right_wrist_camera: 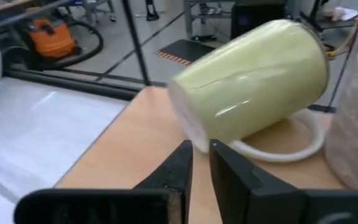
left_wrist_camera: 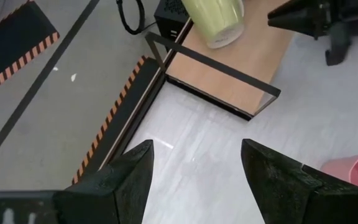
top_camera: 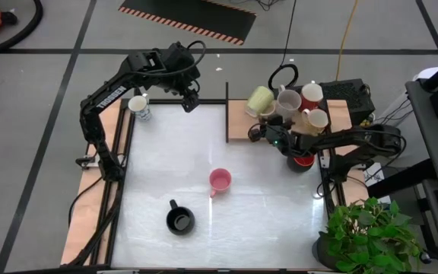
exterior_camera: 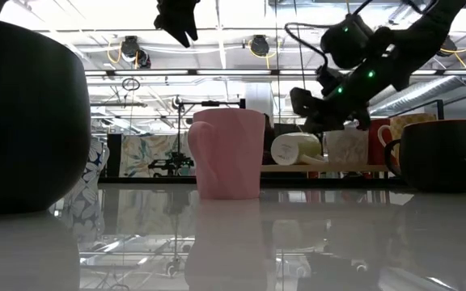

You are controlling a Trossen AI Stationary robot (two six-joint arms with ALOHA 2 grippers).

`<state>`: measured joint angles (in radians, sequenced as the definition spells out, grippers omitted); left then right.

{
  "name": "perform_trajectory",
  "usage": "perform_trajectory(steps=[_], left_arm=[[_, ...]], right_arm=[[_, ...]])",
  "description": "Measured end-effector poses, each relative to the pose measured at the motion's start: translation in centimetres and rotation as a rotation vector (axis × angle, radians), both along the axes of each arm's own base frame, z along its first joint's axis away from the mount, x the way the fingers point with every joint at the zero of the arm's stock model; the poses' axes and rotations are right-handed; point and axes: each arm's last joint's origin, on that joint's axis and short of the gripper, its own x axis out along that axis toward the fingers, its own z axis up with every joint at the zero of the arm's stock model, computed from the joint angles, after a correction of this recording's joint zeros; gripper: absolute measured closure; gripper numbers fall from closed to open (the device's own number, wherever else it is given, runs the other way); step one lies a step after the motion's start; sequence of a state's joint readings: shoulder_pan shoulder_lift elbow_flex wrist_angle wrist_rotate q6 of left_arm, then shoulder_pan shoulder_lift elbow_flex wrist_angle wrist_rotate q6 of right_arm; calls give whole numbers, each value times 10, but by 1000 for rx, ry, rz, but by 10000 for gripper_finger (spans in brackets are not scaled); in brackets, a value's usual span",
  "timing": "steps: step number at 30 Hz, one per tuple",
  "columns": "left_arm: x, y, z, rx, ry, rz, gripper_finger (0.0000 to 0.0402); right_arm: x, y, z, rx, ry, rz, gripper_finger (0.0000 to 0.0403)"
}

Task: Place coffee mugs
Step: Put the green mug on the shelf

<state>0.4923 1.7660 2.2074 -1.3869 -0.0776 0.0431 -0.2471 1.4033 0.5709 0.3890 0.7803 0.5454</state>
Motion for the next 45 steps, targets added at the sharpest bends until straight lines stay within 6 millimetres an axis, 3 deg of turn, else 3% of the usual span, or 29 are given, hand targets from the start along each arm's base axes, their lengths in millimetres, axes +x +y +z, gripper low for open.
perform_trajectory(steps=[8,16,27,36,40,45], left_arm=[[3,2,3,26,-43,-3,157],[8,5,7,45,-116,22,157],[20,10,-3,19,-107,44,157],[22,10,-4,21,-107,38,157],[22,12,-4,28,-115,37,157],[23,13,-3,37,-128,37,157]], right_arm=[[-4,22,27,-17,-113,80,359],[-22,28,58,-10,-260,103,359],[-39,21,41,284,-352,-61,359],[-41,12,32,470,-582,-254,355],[-43,4,31,518,-664,-321,320],[-44,-7,28,596,-719,-359,244]])
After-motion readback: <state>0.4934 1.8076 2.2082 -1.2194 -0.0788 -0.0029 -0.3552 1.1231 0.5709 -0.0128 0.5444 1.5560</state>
